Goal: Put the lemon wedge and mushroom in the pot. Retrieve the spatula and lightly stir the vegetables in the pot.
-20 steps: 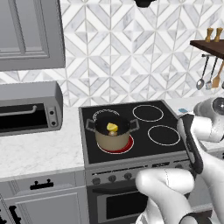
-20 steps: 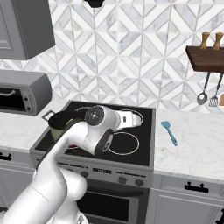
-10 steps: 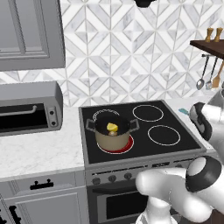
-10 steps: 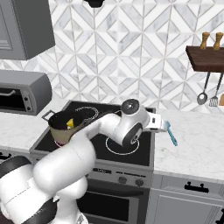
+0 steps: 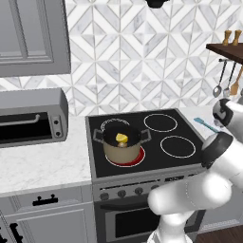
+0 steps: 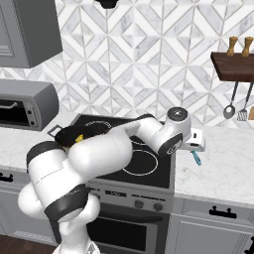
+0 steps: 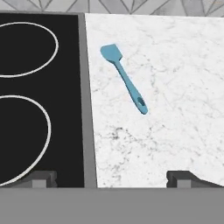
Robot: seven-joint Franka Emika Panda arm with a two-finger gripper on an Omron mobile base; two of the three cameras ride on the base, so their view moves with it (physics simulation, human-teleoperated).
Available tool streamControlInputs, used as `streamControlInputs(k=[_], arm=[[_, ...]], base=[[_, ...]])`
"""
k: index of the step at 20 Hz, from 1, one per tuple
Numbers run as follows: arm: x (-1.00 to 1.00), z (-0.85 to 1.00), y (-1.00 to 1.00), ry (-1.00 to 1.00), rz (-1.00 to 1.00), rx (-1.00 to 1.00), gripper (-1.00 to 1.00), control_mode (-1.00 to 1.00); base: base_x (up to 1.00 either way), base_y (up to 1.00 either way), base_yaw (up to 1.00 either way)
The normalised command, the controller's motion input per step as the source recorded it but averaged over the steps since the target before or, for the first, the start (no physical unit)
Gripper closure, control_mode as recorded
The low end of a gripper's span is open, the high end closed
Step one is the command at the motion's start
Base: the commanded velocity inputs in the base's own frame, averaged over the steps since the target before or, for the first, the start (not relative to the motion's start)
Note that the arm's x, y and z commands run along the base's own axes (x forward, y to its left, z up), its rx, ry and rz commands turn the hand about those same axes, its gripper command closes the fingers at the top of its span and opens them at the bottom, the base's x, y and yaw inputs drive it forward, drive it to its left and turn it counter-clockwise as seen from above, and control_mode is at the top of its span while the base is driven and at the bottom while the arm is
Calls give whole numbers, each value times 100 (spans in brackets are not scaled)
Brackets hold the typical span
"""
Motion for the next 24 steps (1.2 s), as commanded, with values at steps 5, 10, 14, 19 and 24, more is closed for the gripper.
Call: streamControlInputs(k=[5, 10, 14, 19, 24], arm=[[2, -20, -6, 7, 0, 0, -100, -100], [0, -17, 0, 15, 0, 0, -100, -100], [15, -31, -11, 14, 0, 0, -100, -100], [27, -42, -29, 6, 0, 0, -100, -100], [17, -33, -26, 1, 0, 0, -100, -100]], base=[[0, 0, 0], [0, 0, 0], [0, 0, 0], [0, 0, 0], [0, 0, 0]])
